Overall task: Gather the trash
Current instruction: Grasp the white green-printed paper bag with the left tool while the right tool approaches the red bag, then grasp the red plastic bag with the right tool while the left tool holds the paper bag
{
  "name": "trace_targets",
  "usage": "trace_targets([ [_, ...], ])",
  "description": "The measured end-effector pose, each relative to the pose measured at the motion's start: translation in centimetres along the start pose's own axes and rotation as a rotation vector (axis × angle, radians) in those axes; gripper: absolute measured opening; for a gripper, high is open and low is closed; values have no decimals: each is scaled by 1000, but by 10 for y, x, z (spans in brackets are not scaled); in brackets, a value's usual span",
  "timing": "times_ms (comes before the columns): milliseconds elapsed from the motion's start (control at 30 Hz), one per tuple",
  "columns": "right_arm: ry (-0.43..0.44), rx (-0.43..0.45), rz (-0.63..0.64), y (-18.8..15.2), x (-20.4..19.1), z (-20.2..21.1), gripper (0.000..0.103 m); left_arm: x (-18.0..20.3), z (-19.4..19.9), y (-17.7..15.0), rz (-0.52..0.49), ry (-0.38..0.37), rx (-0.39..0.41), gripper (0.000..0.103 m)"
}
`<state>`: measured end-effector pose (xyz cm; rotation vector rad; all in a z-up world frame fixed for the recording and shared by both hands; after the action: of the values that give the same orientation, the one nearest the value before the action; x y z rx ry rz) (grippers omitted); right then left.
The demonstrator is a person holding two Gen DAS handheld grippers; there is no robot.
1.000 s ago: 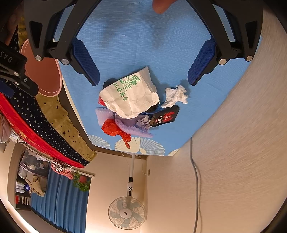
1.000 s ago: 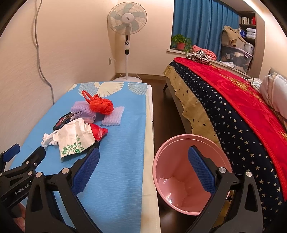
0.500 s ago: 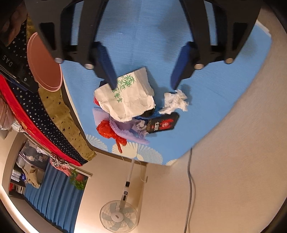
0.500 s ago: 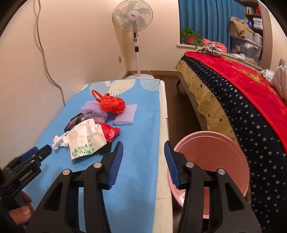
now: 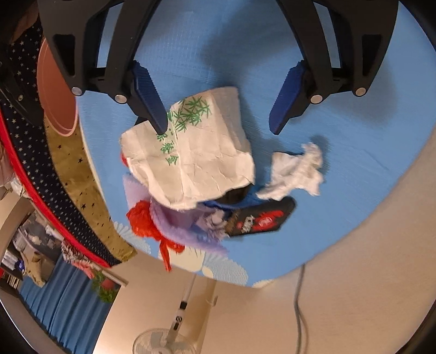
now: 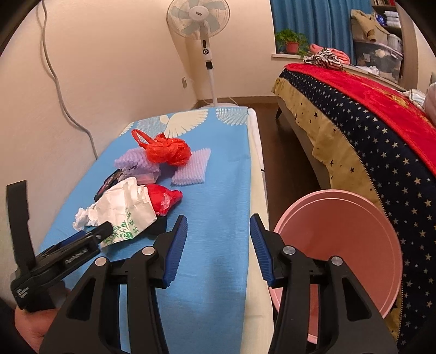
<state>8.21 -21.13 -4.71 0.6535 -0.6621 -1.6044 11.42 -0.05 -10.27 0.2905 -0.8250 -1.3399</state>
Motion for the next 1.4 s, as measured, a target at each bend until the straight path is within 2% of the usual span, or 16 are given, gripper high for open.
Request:
trace_targets([
  [100, 31, -9, 5, 2, -6, -7, 54, 1, -9, -2, -4, 10, -27, 72],
  [133, 40, -9, 12, 3, -9, -9, 55, 1, -11, -1, -7, 5, -29, 57],
  [167, 47, -7, 17, 4, -13, -11, 56, 0, -11, -1, -11, -1, -31, 46],
  [233, 60, -13, 24, 5, -20, -18, 57, -3, -9, 2, -10, -10, -21, 36],
  [267, 67, -19, 23, 6, -23, -21, 57, -4, -4, 3, -5, -16, -1, 34],
  [333, 92, -36, 15, 8, -32, -30, 58, -7, 7, 8, -6, -9, 44, 34],
  [467, 136, -53, 35, 11, -59, -45, 70, -18, 26, 18, -4, 27, 118, 34],
  [667, 142, -95, 25, 14, -78, -76, 81, -31, 30, 24, 21, 55, 128, 34],
  [967, 153, -181, 32, 18, -100, -113, 84, -35, 33, 28, 36, 57, 133, 34],
  [1033, 156, -200, 53, 15, -104, -117, 83, -35, 34, 29, 38, 55, 134, 34],
  [1067, 155, -209, 69, 13, -106, -119, 76, -34, 35, 29, 36, 56, 135, 34],
  [1100, 148, -217, 87, 11, -108, -121, 61, -34, 35, 29, 36, 56, 137, 34],
  [1200, 153, -225, 82, 9, -103, -118, 58, -33, 38, 31, 31, 55, 145, 34],
  [1400, 143, -174, 75, 11, -86, -88, 57, -28, 43, 29, 16, 42, 152, 34],
])
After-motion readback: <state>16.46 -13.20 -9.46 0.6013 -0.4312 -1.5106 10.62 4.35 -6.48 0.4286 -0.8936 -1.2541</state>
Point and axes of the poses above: each gripper's, at about its wrist camera, not at the fingertips, and z roughly against the way its jaws point, x to its right, y to its top, the point moved 6 cm from there along -z, roughly the way its jaws point, and after that the axes turned 9 degrees about -y, right-handed, at the moved point
